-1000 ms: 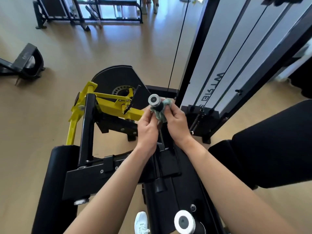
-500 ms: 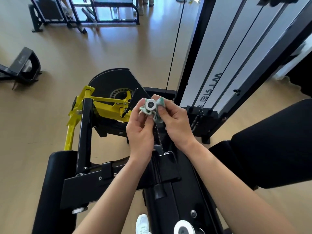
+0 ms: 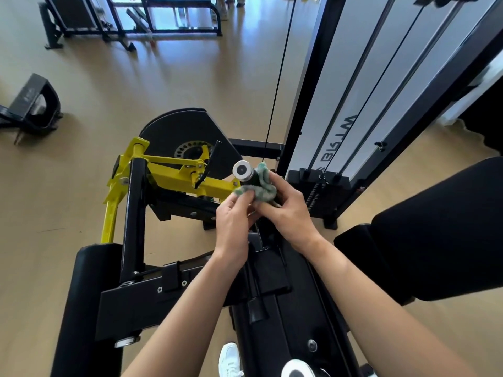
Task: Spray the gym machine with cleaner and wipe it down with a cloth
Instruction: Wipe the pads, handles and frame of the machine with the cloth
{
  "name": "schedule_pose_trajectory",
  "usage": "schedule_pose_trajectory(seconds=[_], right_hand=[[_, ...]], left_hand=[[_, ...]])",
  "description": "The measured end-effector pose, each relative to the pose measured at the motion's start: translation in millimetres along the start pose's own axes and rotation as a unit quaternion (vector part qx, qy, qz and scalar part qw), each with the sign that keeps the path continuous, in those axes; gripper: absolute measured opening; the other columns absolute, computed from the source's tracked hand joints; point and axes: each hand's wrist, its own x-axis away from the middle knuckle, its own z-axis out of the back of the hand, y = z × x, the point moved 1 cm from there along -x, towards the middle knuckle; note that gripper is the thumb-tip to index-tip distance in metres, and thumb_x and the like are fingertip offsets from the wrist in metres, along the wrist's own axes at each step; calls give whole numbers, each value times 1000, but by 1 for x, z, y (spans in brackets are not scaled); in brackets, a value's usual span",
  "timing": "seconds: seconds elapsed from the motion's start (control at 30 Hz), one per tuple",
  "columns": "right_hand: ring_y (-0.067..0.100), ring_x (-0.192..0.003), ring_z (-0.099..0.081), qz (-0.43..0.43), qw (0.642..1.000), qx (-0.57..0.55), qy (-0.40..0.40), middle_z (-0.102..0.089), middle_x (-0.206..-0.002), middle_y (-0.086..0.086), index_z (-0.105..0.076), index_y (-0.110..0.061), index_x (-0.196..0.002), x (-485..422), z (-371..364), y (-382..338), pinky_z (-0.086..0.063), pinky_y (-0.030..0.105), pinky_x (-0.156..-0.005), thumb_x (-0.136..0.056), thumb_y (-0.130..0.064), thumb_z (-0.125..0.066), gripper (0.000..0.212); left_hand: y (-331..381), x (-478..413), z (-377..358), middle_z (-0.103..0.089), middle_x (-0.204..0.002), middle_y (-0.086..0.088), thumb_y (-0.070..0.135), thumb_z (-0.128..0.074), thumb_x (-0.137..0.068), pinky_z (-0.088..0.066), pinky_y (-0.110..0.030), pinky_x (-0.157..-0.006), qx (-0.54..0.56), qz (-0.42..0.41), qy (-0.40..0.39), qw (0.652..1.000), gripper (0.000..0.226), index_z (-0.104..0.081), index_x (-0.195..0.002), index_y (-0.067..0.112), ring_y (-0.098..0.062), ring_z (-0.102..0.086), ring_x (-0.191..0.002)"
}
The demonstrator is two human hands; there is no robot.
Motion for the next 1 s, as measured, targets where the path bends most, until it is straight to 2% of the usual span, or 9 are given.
schedule_pose_trajectory(seconds=[0.1, 0.23, 0.37, 0.5, 0.6, 0.7, 0.77, 0.87, 1.0], right_hand=[[17, -120, -68, 14, 998, 32, 53, -73, -125, 1, -67, -16, -135, -2, 4, 3, -54, 43, -106, -83, 6, -74, 56], [23, -95, -75, 20, 989, 70, 128, -79, -98, 2, -80, -14, -105, -16, 23, -11, -61, 52, -87, -87, 6, -70, 28], [6, -89, -68, 9, 981, 46, 190, -73, -94, -6, -75, -18, -108, -33, 26, -40, -58, 29, -84, -97, 1, -59, 27], [-13, -97, -63, -17, 999, 29, -25, -71, -113, -9, -67, -16, -131, -28, -6, -60, -43, 2, -84, -106, -15, -46, 33], [16, -119, -65, -13, 996, -30, -89, -73, -120, 4, -75, -34, -111, -23, -16, -48, -44, 30, -109, -107, -49, -31, 46], [27, -78, -61, -36, 998, -30, -36, -67, -82, -1, -74, -43, -90, -26, -8, -29, -47, 44, -83, -98, -73, -31, 53], [10, -68, -53, -45, 999, 13, -17, -57, -68, -16, -73, -31, -119, -26, -2, -11, -48, 51, -82, -107, -52, -43, 38], [6, -87, -62, -33, 998, 40, -30, -69, -85, -17, -65, -34, -133, -23, 2, 0, -50, 57, -105, -109, -32, -48, 29], [8, -103, -68, 12, 997, 79, -16, -73, -118, 14, -54, -14, -149, -16, 3, -7, -54, 24, -93, -107, -18, -55, 42]], left_hand=[[6, 8, 1, -77, -112, -14, 21, -45, -108, -59, -39, -86, 2, 15, -12, 1000, 34, -72, -116, 2, -32, -73, -106], [24, 8, 10, -77, -94, -13, 36, -61, -101, -61, -32, -66, -23, -33, 60, 997, 35, -72, -95, 4, -31, -77, -81], [45, -7, 11, -72, -75, 1, 48, -72, -90, -61, -30, -67, -57, -32, 44, 997, 36, -68, -88, 12, -21, -74, -75], [47, -17, 15, -70, -72, 3, 47, -79, -85, -60, -33, -71, -70, -37, 48, 996, 38, -64, -87, 12, -22, -75, -77], [45, -16, 18, -74, -82, 0, 60, -79, -71, -61, -33, -74, -74, -35, 42, 996, 56, -66, -94, 10, -22, -75, -82], [45, -17, 19, -74, -81, 4, 64, -77, -65, -61, -30, -75, -73, -25, 38, 996, 61, -66, -96, 12, -20, -76, -85], [44, -18, 20, -75, -84, 5, 65, -75, -66, -61, -30, -76, -81, -21, 36, 996, 60, -68, -97, 13, -20, -77, -89], [43, -20, 22, -76, -86, 6, 66, -74, -68, -62, -31, -79, -99, -23, 41, 994, 58, -69, -96, 16, -18, -77, -91], [42, -20, 22, -77, -91, 4, 68, -72, -69, -62, -35, -84, -115, -27, 36, 992, 63, -70, -99, 12, -17, -77, -92]])
